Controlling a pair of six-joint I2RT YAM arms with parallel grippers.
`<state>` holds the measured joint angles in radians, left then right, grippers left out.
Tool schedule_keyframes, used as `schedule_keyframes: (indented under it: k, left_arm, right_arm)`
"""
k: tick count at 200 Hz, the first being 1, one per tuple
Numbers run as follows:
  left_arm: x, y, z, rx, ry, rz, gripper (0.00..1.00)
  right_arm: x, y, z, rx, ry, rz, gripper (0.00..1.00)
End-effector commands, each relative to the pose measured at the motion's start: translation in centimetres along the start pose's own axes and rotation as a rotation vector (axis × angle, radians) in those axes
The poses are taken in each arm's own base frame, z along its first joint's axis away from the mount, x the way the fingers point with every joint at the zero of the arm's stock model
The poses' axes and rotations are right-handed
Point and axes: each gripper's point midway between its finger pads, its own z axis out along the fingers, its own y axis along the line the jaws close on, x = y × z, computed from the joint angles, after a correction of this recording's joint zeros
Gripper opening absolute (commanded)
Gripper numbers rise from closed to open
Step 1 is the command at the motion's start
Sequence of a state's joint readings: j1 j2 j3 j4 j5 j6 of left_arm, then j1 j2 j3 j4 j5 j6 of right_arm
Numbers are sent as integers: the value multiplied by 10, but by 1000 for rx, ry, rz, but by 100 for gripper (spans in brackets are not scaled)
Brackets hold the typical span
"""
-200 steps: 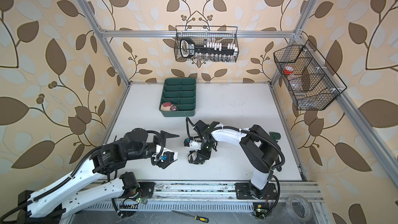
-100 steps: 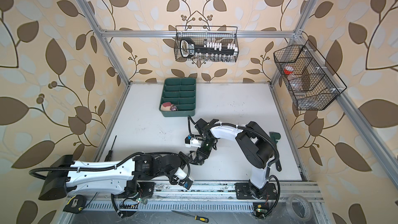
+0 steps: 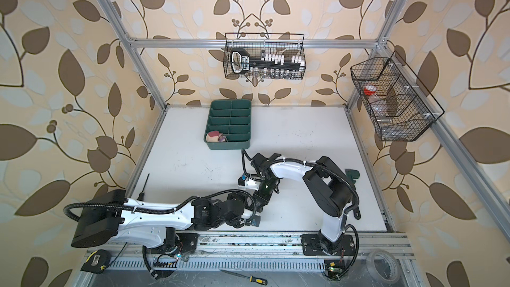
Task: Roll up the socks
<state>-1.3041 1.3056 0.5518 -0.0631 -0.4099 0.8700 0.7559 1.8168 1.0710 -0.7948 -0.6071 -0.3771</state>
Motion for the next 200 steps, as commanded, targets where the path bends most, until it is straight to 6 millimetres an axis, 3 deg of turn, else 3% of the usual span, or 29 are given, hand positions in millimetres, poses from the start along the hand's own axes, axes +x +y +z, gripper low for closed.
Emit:
schedule_keyframes:
  k: [1,44,129,157,200]
  left_arm:
    - [-4,9,5,-56,2,-47,80]
    - [-18,4,0,-33,-57,-90,79]
    - [-23,-19,14,6,-65,-84,76]
    - [-30,-26,-8,49,-113,-80,77]
    - [-33,-13,-53,66,-214,-86,84]
  right_arm:
    - [16,8,3,-38,43,36,10]
    - [14,5,2,-36,38,42,9]
    - [0,14,-7,-101,-18,43,8]
    - [4,4,-8,-51,-17,50,8]
    - [6,-3,-5,-34,7,62,8]
